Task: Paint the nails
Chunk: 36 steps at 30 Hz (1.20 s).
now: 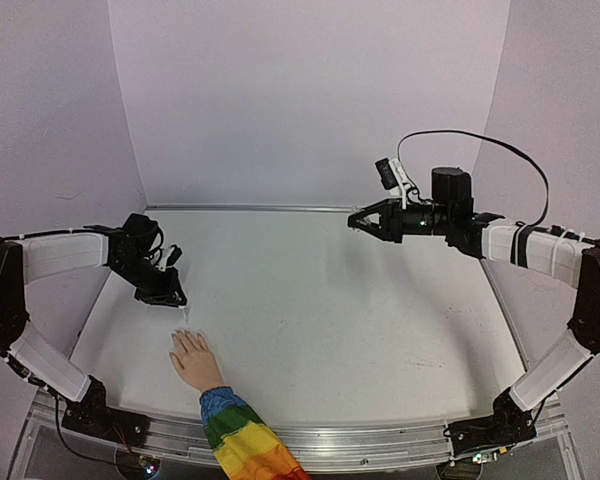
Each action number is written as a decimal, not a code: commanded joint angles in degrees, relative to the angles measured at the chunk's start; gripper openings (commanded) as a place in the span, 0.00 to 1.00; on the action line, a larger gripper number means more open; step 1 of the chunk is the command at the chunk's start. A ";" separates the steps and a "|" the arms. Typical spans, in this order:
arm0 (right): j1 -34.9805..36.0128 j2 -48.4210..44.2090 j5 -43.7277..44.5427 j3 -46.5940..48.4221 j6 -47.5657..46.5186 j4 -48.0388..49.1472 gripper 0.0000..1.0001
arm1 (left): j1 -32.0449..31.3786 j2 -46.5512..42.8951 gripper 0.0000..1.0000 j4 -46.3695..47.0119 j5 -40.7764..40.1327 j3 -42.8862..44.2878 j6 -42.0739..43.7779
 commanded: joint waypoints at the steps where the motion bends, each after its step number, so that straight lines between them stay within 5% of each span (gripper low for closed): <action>1: -0.22 -2.89 -1.54 0.18 0.74 4.00 0.00 | -0.52 1.80 0.00 -0.14 0.37 0.95 -0.66; 36: -0.19 -2.67 -1.72 0.44 1.02 4.56 0.00 | -0.57 6.19 0.00 0.53 0.76 -0.33 0.72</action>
